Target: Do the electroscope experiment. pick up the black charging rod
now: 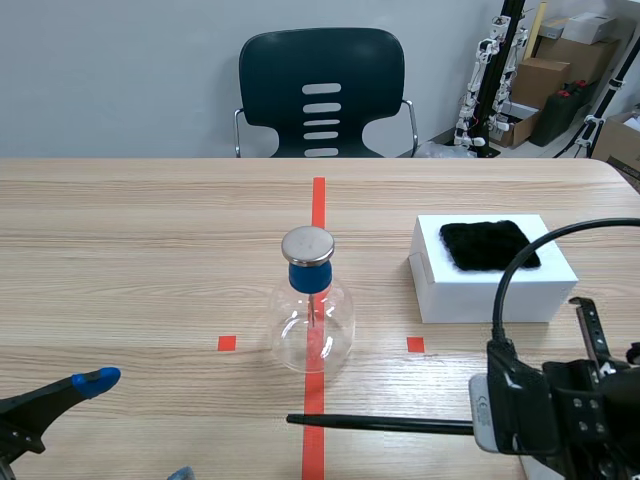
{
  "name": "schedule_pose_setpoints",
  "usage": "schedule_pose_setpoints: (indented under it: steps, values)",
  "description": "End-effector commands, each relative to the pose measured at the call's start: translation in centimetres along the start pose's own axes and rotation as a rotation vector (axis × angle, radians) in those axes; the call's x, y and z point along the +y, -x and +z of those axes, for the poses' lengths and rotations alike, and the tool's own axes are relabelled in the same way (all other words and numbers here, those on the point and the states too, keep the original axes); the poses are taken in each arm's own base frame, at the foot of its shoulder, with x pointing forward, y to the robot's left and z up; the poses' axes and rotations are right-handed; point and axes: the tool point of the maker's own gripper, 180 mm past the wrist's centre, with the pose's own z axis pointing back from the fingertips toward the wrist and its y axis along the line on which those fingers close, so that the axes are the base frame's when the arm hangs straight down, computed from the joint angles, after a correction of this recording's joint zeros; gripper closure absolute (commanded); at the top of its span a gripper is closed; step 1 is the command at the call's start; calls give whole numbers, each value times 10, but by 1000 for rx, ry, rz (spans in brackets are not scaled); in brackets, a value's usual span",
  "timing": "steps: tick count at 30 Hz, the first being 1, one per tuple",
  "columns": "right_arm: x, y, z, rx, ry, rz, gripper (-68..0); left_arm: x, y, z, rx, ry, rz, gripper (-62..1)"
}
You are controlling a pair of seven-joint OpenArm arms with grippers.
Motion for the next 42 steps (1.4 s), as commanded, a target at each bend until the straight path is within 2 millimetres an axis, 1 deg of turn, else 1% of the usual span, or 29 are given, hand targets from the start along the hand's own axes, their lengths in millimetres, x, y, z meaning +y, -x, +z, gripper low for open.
schedule_pose_setpoints:
  steps: [1, 6, 16, 22, 26, 29, 33, 42]
  values:
    - [-2, -4, 8, -17, -6, 35, -11, 2, -5, -3, -30, -9, -3, -623]
    - [-2, -8, 22, -39, -4, 53, -11, 2, -5, -3, -30, -9, -3, -623]
    - [-20, -9, 53, -65, 102, 39, -11, 2, -5, -3, -30, -9, -3, -623]
    - [-42, -3, 76, -66, 245, -9, -11, 2, -5, -3, -30, -9, -3, -623]
    - [-53, -1, 92, -50, 341, 10, -11, 2, -5, -3, -30, -9, -3, -623]
    - [-57, 0, 102, -27, 398, 50, -11, 2, -5, -3, -30, -9, -3, -623]
    - [-56, -2, 109, -6, 445, 110, -11, 2, -5, -3, -30, -9, -3, -623]
    - [-33, -7, 101, -2, 406, 202, -11, 2, -5, -3, -30, -8, -3, -623]
